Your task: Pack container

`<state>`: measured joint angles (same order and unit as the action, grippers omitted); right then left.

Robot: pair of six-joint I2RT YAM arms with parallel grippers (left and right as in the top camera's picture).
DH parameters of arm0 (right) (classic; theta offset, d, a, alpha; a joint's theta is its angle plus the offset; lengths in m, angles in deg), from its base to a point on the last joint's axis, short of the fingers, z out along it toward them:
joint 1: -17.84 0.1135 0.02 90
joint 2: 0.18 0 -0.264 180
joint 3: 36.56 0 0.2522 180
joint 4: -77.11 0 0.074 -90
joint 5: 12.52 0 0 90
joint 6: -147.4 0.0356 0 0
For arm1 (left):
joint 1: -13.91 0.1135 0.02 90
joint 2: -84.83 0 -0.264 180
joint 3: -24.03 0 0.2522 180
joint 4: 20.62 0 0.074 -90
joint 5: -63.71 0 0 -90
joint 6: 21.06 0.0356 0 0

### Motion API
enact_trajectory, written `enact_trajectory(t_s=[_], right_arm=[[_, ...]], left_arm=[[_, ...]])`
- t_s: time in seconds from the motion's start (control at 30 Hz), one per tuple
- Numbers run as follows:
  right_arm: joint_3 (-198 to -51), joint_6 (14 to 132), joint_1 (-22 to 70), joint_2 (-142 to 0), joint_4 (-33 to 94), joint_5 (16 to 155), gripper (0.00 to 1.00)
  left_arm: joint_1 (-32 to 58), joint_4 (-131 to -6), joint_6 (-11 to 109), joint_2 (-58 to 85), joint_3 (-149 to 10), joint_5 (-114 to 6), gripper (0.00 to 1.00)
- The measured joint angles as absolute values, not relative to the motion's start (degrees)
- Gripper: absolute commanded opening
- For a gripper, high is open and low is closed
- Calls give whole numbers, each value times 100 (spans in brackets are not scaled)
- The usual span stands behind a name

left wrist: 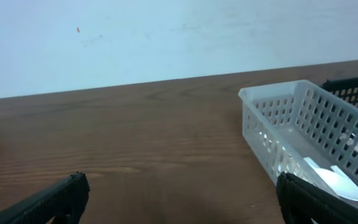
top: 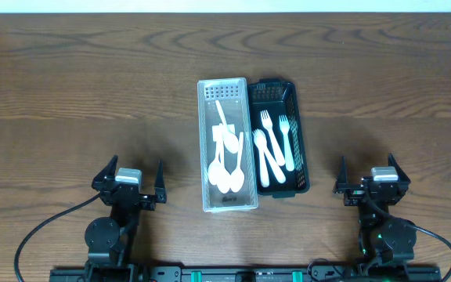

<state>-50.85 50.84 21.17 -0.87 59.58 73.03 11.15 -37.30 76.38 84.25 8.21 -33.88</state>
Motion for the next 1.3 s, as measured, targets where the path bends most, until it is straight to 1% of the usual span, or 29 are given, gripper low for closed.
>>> enact_trajectory(t_s=[0.53, 1.3], right_arm=[[-5085, 5081, 2117, -87, 5958, 7301, 99], [-5085, 5070, 2117, -87, 5958, 7301, 99]], left_arm=[[1115, -3719, 6886, 8425, 823, -3408, 98], [1115, -3717, 6742, 8425, 823, -3408, 98]])
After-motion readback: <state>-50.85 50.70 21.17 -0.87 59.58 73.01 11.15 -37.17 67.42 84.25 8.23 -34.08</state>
